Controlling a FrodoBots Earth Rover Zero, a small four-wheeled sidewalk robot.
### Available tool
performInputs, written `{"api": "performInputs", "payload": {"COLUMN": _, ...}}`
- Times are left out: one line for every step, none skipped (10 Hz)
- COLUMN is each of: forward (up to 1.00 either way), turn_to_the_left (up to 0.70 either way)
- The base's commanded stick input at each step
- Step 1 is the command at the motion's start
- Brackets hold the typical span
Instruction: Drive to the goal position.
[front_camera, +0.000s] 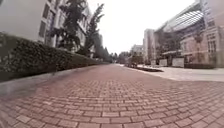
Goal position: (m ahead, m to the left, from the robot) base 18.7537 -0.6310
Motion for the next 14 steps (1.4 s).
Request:
{"api": "performInputs", "payload": {"forward": 0.7, "turn_to_the_left": 0.0}}
{"api": "performInputs", "payload": {"forward": 0.7, "turn_to_the_left": 0.0}}
{"api": "performInputs", "payload": {"forward": 0.7, "turn_to_the_left": 0.0}}
{"api": "performInputs", "payload": {"forward": 0.7, "turn_to_the_left": 0.0}}
{"api": "performInputs", "payload": {"forward": 0.7, "turn_to_the_left": 0.0}}
{"api": "performInputs", "payload": {"forward": 0.7, "turn_to_the_left": 0.0}}
{"api": "performInputs", "payload": {"forward": 0.7, "turn_to_the_left": 0.0}}
{"api": "performInputs", "payload": {"forward": 0.7, "turn_to_the_left": 0.0}}
{"api": "performInputs", "payload": {"forward": 0.7, "turn_to_the_left": 0.0}}
{"api": "performInputs", "payload": {"forward": 0.7, "turn_to_the_left": -0.01}}
{"api": "performInputs", "payload": {"forward": 0.7, "turn_to_the_left": -0.04}}
{"api": "performInputs", "payload": {"forward": 0.7, "turn_to_the_left": -0.07}}
{"api": "performInputs", "payload": {"forward": 0.7, "turn_to_the_left": -0.14}}
{"api": "performInputs", "payload": {"forward": 0.7, "turn_to_the_left": -0.14}}
